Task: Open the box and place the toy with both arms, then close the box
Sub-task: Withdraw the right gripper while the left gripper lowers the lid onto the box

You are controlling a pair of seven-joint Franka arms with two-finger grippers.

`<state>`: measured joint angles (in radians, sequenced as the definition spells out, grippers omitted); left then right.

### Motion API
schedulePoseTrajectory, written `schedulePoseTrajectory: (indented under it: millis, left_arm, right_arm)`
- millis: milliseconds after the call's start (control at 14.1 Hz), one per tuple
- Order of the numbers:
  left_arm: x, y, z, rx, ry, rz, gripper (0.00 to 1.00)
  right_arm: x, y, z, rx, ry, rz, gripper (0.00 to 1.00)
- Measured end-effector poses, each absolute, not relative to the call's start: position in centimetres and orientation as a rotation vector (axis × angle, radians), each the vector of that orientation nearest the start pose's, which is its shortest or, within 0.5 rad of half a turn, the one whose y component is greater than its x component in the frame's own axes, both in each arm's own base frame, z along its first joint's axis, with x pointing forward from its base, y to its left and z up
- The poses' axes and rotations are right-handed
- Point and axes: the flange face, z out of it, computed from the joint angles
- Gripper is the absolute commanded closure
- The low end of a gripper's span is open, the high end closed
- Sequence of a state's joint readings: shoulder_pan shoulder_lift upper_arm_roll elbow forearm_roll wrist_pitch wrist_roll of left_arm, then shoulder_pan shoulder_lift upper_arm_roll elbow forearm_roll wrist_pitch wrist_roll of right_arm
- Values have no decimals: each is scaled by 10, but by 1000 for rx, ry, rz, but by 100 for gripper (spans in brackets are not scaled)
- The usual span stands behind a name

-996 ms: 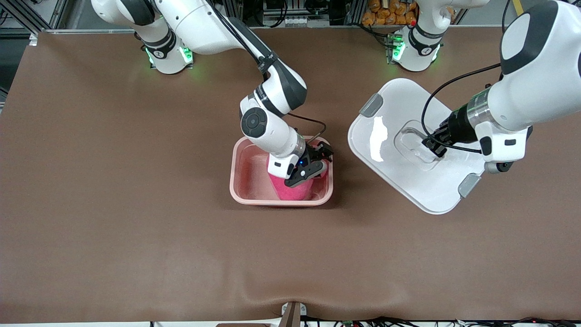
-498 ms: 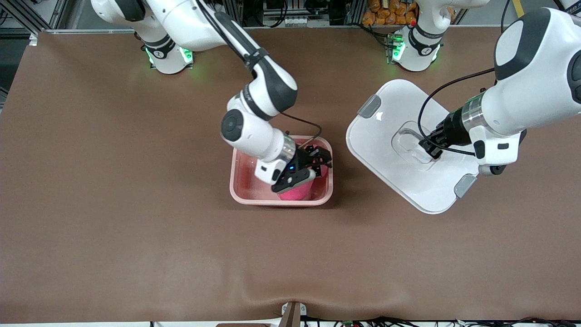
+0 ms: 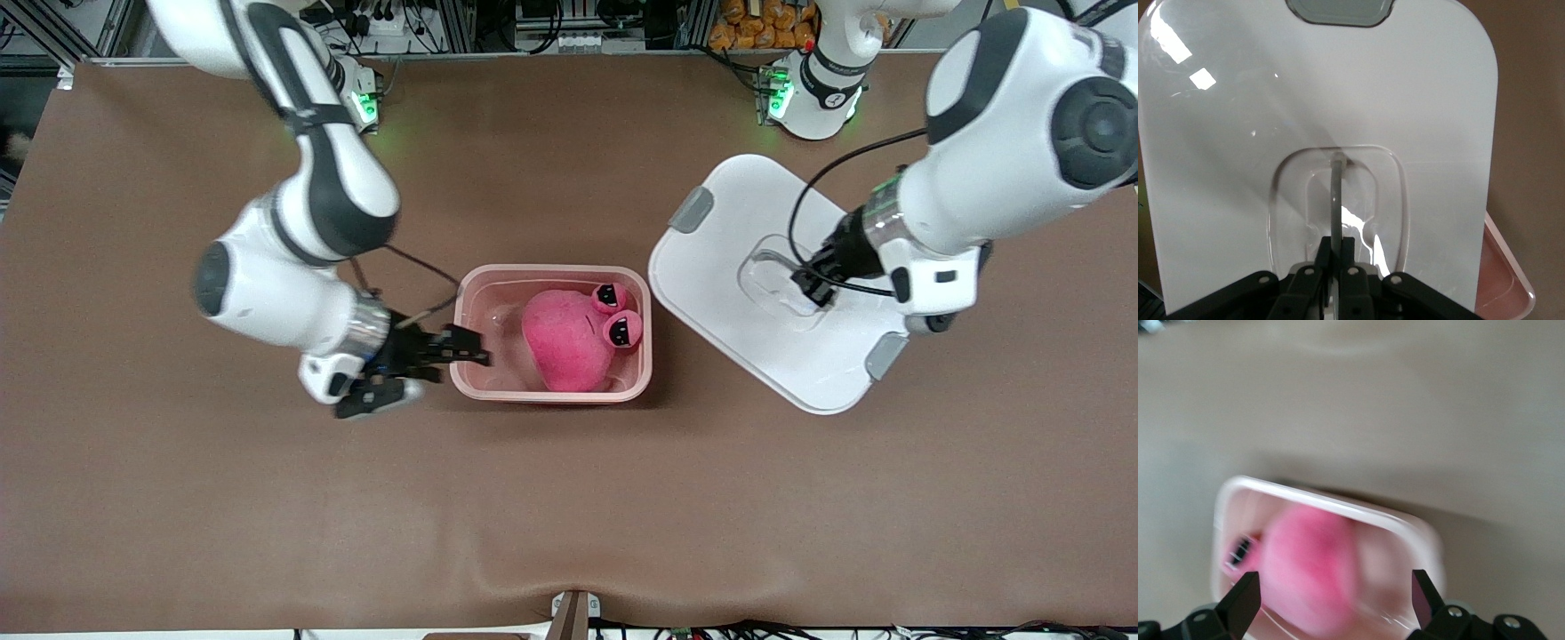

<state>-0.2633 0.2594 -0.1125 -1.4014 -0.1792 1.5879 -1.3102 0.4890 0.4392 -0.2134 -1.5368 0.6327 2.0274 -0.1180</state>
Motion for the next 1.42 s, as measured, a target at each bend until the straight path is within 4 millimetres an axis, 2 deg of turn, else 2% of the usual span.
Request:
schedulePoseTrajectory:
  millis: [213, 498, 711, 853, 1067, 1209, 1422]
  left_arm:
    - [574, -291, 541, -2813, -1566, 312, 100]
    - [563, -356, 520, -2746, -1742, 271, 100]
    - [557, -394, 504, -2655, -1930, 186, 100]
    - [550, -418, 491, -2580, -2025, 84, 100]
    - [536, -459, 469, -2542, -2121, 6, 100]
    - [533, -476, 458, -2509, -2215, -1, 100]
    - [524, -497, 437, -2476, -2244, -72, 100]
  right_arm:
    - [647, 151, 445, -2728, -223, 75, 0]
    - [626, 70, 492, -2903, -223, 155, 0]
    - [605, 5, 526, -3002, -163, 189, 0]
    - [587, -16, 555, -3072, -168, 196, 0]
    - [566, -30, 586, -3091, -165, 182, 0]
    - [563, -34, 588, -3090, -156, 177, 0]
    - [564, -33, 588, -3091, -159, 171, 0]
